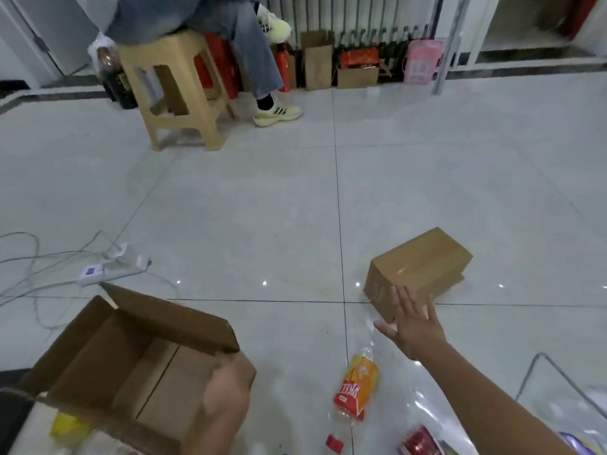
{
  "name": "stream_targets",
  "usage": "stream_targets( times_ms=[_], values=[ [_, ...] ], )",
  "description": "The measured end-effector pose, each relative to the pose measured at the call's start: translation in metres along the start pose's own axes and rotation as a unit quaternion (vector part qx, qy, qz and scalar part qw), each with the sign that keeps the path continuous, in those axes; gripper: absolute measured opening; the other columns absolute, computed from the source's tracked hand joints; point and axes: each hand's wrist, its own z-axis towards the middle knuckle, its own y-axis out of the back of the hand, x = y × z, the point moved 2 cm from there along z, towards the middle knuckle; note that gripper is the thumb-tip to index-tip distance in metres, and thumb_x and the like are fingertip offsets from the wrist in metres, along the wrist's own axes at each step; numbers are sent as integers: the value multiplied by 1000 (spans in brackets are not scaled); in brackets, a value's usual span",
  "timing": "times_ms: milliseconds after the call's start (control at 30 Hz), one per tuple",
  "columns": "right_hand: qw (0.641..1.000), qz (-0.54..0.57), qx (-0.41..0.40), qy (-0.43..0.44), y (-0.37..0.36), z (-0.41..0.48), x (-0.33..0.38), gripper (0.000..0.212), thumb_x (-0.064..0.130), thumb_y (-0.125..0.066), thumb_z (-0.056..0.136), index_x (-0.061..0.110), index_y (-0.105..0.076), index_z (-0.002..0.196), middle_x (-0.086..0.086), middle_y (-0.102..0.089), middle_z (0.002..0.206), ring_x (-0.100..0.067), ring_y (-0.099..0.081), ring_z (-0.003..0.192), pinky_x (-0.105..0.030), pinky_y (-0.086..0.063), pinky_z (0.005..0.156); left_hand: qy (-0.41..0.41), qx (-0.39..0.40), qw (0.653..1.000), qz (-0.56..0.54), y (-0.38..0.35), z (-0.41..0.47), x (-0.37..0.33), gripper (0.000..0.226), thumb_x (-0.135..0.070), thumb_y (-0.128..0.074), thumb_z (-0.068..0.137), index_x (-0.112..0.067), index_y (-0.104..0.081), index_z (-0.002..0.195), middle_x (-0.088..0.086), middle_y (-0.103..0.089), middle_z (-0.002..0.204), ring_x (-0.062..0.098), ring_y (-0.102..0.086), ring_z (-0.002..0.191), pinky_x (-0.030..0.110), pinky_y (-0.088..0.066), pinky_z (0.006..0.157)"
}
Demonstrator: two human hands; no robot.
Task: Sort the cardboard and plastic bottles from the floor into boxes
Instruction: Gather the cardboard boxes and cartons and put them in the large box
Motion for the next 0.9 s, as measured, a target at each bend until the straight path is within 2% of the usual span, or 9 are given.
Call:
stream_targets(
  times_ms=[133,233,300,400,533,600,667,767,900],
  values=[
    [999,7,-20,-30,-4,11,-24,136,79,44,34,12,18,150,0,22,158,-14,20,146,-47,11,117,-42,-5,998,47,-13,7,-15,30,-22,-37,100,-15,-55,122,6,-59,124,23,-59,113,30,-48,89],
    [998,25,-44,-35,-10,25,-20,99,77,7,77,11,16,150,-3,20,159,-16,18,147,-48,9,119,-166,-10,982,87,-23,14,-36,26,-20,-39,97,-19,-57,114,3,-64,115,23,-62,107,30,-48,84],
    [997,35,-61,-43,-13,32,-14,86,68,-11,91,11,11,152,-4,16,160,-17,15,148,-48,8,118,-247,1,961,124,-25,22,-47,26,-17,-45,91,-22,-59,112,1,-67,109,23,-64,103,30,-48,80],
    [995,58,-76,-30,-15,28,-2,76,60,-13,96,12,2,153,-3,5,161,-18,6,149,-44,3,119,-313,65,926,200,-27,31,-68,33,-13,-51,87,-23,-60,118,1,-67,110,21,-64,100,30,-50,77],
    [983,117,-122,66,-7,16,11,67,53,-8,95,16,-24,149,-5,-24,155,-24,-23,141,-34,-16,115,-363,101,900,217,-34,26,-97,24,-17,-54,87,-18,-65,108,4,-69,106,23,-65,95,31,-51,72],
    [958,208,-193,43,-1,21,1,56,41,-24,100,9,-32,146,-10,-28,153,-27,-26,140,-35,-21,113,-377,104,896,211,-38,23,-106,22,-18,-55,87,-18,-67,105,4,-70,104,23,-65,94,30,-50,70],
    [919,298,-247,-73,2,31,-22,59,33,-37,101,2,-23,148,-15,-14,158,-29,-14,146,-37,-15,118,-378,106,892,224,-42,23,-108,24,-16,-54,87,-18,-66,109,4,-68,108,22,-65,97,29,-49,72],
    [870,406,-178,-214,3,44,-58,79,39,-48,96,6,-4,152,-13,4,160,-24,2,149,-39,-2,120,-378,111,889,234,-44,24,-105,27,-13,-54,89,-17,-63,115,4,-67,111,21,-63,100,30,-52,80],
    [794,570,-62,-204,-3,61,-81,92,47,-56,87,18,1,153,-3,-11,160,-21,-9,148,-47,-2,120,-380,115,889,226,-43,24,-105,24,-14,-54,89,-17,-64,111,4,-67,108,20,-64,95,31,-53,78]
  ],
)
